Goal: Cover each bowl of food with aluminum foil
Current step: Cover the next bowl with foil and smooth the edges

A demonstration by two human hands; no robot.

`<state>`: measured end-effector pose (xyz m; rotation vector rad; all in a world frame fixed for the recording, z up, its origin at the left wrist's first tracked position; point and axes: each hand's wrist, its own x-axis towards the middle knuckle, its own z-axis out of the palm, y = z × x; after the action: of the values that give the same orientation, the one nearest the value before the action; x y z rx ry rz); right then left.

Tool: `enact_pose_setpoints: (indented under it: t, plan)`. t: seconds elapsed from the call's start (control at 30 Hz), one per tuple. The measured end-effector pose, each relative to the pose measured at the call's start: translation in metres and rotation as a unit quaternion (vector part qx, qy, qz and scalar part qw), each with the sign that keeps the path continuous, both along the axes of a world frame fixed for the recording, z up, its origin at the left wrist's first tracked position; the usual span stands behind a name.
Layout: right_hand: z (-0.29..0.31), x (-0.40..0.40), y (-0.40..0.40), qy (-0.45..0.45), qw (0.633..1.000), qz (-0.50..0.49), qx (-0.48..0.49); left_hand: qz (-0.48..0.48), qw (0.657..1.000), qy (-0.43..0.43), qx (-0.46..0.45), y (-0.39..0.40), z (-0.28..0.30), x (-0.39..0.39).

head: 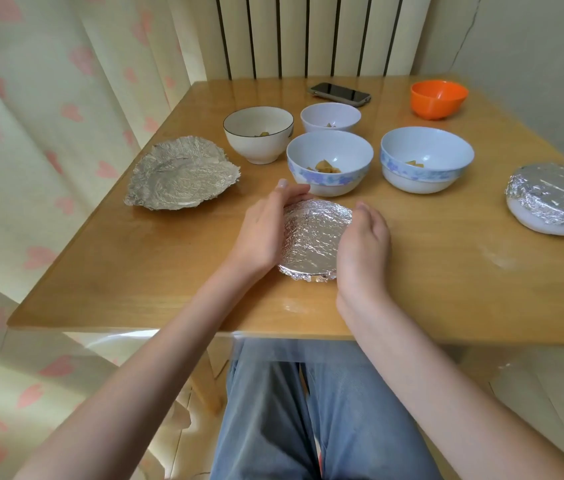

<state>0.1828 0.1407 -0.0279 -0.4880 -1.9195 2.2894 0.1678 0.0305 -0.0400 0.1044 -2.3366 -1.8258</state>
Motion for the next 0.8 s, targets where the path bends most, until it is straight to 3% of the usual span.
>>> enact_pose_setpoints:
  t: [0.13, 0.33, 0.43, 0.53, 0.7, 0.8]
  plan:
    - [-0.002, -0.012, -0.005, 0.000, 1.000, -0.011, 0.019, 0.087, 0.996, 0.032, -0.009, 0.012, 0.004, 0.015]
    - [-0.004, -0.034, -0.001, -0.034, 0.994, 0.097, 0.034, 0.183, 0.982, 0.051, -0.009, 0.024, 0.000, 0.031]
    - [0.000, -0.036, 0.016, -0.056, 0.990, 0.126, -0.015, 0.166, 0.986, 0.024, 0.020, 0.015, 0.003, 0.033]
    - [-0.003, -0.022, 0.030, -0.036, 0.995, 0.055, -0.075, 0.138, 0.989, 0.043, -0.001, -0.010, 0.001, 0.023]
    - [-0.006, 0.001, -0.005, -0.036, 0.997, 0.007, -0.060, 0.021, 1.000, 0.007, 0.003, -0.014, -0.001, -0.003]
    - [-0.007, -0.004, -0.023, -0.027, 0.998, -0.035, -0.042, 0.014, 1.000, 0.007, 0.013, -0.010, -0.003, -0.004]
